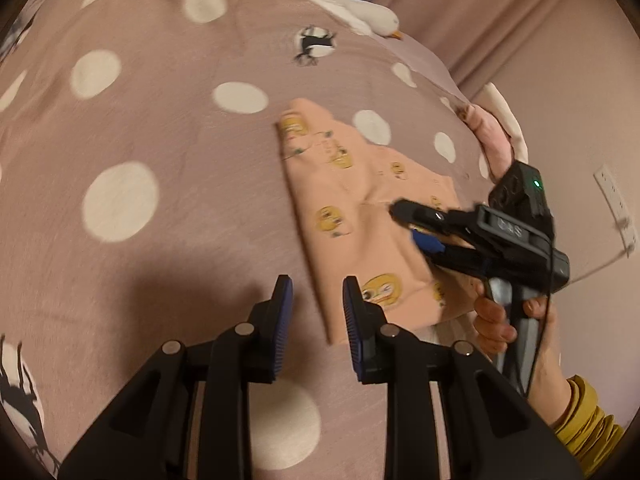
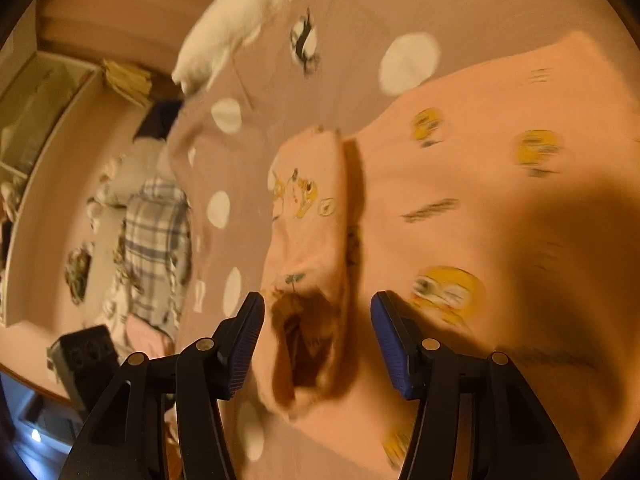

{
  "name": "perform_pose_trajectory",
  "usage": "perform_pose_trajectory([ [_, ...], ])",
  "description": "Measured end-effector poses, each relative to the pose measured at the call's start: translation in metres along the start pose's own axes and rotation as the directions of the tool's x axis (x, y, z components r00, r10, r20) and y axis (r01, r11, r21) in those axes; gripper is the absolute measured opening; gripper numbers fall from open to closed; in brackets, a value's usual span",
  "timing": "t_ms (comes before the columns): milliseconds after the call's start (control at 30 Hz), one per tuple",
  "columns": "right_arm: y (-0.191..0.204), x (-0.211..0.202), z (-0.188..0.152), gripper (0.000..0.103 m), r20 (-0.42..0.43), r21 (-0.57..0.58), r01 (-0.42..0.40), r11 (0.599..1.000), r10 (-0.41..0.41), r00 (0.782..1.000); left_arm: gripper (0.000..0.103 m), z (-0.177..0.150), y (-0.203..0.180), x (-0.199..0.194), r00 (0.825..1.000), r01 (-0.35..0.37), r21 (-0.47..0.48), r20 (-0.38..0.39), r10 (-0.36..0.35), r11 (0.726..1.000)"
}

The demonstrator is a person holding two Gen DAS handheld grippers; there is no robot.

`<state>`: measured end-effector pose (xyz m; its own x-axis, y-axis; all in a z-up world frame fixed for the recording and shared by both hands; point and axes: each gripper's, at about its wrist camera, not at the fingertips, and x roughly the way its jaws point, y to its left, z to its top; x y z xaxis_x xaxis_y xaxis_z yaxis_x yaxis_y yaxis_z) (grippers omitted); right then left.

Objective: Fold small clothes

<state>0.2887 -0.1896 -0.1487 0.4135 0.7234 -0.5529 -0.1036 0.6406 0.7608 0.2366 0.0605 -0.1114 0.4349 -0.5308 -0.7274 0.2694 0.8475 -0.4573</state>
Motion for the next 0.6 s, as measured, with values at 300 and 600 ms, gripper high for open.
perform_pose_trajectory([
  [300,0.013,0.022,0.002,0.023,-0.055,-0.085,0.086,0.993,-0.091,0.994,0.025,-0.009,0.015,-0.001,1.0,0.009,-0.061,-0.006,-0.01,0.998],
  [600,0.038,-0.068,0.009,0.015,0.202,-0.188,0.123,0.974,-0.084,0.976,0.028,-0.015,0.005,0.0,1.0,0.011,-0.048,-0.022,-0.012,0.999],
])
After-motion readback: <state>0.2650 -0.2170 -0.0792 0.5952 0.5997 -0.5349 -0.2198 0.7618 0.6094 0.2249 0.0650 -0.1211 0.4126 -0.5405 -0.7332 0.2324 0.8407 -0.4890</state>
